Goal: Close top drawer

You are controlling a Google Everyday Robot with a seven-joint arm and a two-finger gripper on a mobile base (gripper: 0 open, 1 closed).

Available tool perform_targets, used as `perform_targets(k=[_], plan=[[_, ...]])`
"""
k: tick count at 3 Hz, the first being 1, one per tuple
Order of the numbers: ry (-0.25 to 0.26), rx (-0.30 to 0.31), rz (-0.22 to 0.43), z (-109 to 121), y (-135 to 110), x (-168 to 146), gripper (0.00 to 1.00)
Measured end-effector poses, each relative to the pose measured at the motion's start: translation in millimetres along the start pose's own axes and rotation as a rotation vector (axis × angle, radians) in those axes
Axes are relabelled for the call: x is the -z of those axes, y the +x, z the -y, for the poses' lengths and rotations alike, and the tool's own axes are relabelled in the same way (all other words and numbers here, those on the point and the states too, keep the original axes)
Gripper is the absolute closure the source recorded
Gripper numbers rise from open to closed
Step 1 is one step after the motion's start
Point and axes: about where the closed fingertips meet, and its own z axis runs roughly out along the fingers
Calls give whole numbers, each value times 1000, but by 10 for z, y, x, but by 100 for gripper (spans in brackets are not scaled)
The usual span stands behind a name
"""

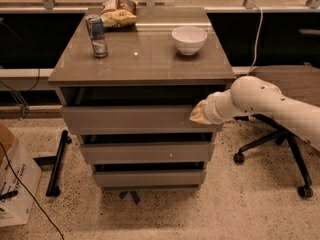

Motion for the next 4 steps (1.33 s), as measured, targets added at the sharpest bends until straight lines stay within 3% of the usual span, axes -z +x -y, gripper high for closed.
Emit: perform_targets(k=[2,3,4], plan=[[-8,1,2,-26,-18,-35,35],[-12,2,4,-43,-27,-60,4],[-14,2,4,-57,-35,-66,0]])
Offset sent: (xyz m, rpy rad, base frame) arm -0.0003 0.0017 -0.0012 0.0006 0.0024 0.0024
